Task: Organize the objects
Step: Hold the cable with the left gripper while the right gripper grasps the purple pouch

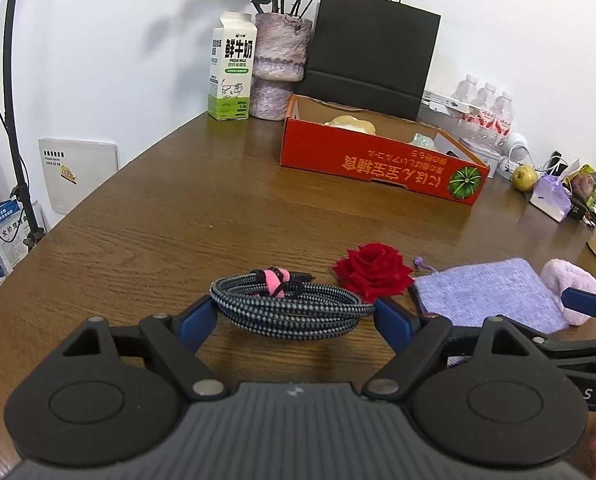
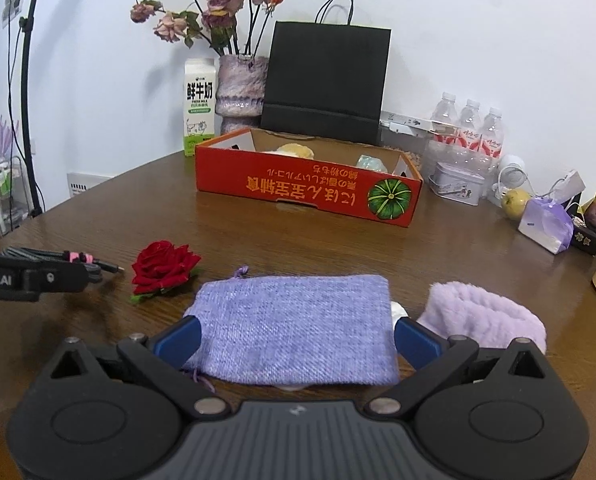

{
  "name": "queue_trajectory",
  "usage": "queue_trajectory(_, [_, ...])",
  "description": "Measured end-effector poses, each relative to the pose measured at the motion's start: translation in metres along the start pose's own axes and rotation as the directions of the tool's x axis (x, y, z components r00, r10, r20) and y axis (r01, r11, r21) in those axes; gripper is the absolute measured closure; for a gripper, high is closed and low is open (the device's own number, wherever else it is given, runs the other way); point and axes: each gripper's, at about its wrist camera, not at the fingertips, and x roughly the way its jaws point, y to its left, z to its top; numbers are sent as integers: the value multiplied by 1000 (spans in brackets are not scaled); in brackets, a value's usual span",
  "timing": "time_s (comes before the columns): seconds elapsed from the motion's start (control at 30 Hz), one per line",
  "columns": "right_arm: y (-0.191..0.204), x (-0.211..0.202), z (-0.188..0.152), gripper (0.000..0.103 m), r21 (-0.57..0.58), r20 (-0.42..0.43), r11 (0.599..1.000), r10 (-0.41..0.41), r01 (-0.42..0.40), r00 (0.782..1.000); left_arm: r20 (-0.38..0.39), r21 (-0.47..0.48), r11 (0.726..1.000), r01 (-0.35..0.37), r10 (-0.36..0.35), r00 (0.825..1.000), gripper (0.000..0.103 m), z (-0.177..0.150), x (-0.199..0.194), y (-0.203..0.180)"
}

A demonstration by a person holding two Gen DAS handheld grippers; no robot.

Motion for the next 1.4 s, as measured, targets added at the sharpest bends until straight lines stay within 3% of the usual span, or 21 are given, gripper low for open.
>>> queue_trajectory(0.53, [-4,36,3,1,25,-74,1000,-17,19,997,-19,5,1000,3,-3,1000,18,8,19,4])
queue_trajectory(0.6, [-5,36,3,7,26,-74,1000,-13,15,997,-20,5,1000,3,-3,1000,18,8,19,4])
queue_trajectory(0.67, [-4,35,2,20,22,-72,1000,-9,10,997,-20,5,1000,3,-3,1000,18,7,19,4])
queue_trajectory(0.83, [-4,30,2,41,23,-62,1000,6,-4,998,-19,7,1000,5,-5,1000,18,8,18,4])
queue_trajectory(1.1, [-1,19,5,69,17,-29,1000,24,-23,999,-15,14,1000,4,-4,1000,17,8,16,2])
queue_trajectory(1.17, [-3,16,6,84,27,-22,999,37,-36,999,-15,13,1000,4,-4,1000,18,8,16,2])
queue_trajectory(1.4, [-6,8,9,98,42,10,997,63,-63,998,-9,16,1000,5,-5,1000,18,11,11,1])
